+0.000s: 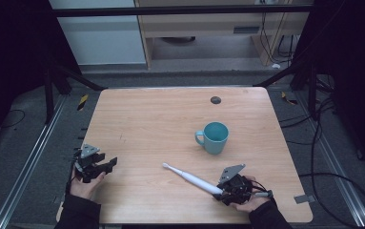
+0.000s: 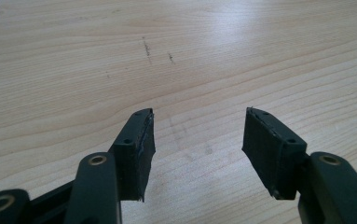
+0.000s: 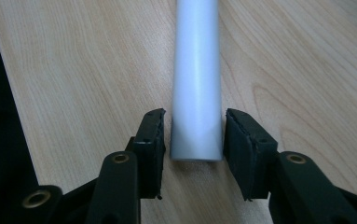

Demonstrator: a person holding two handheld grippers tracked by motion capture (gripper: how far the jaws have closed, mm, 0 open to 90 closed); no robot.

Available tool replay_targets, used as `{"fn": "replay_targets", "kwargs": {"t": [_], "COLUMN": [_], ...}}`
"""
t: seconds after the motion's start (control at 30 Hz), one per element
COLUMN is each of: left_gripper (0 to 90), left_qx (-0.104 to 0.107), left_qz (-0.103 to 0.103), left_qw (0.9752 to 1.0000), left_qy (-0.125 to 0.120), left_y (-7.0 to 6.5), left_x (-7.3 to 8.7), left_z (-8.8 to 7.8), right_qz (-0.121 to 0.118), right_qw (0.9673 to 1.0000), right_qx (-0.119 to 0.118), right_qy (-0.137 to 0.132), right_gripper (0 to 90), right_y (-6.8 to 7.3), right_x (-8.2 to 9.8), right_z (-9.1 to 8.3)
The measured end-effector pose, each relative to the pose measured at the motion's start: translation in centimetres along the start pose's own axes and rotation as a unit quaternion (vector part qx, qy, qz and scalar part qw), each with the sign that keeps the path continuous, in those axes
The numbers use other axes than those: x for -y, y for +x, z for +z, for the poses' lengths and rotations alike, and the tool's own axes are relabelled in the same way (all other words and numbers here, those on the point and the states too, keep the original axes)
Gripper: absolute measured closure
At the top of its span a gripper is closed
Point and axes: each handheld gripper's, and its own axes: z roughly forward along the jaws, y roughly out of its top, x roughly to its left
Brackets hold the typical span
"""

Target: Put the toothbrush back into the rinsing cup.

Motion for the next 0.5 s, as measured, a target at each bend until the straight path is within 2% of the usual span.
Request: {"fn": "replay_targets", "kwargs": {"t": [0.13, 0.3, 0.5], "left_gripper": [42.9, 42.9, 42.9], "left_qx": [0.0, -0.001, 0.0], "left_qz": [0.0, 0.0, 0.002], "left_qw": [1.0, 1.0, 1.0], "left_qy": [0.0, 0.0, 0.001], "left_y": [0.0, 0.0, 0.0], "left_x": [0.0, 0.0, 0.0], "left_z": [0.0, 0.0, 0.0], "right_qz": [-0.003, 0.001, 0.013], "right_qw": [1.0, 0.9996, 0.9981], "right_qx": [0.001, 0.009, 0.029], "right_qy": [0.0, -0.026, -0.052], "right_gripper": [54.6, 50.9, 48.5], "right_y": [0.2, 0.2, 0.3], "right_x": [-0.2, -0.8, -1.9], "right_z": [0.0, -0.7, -1.5]}}
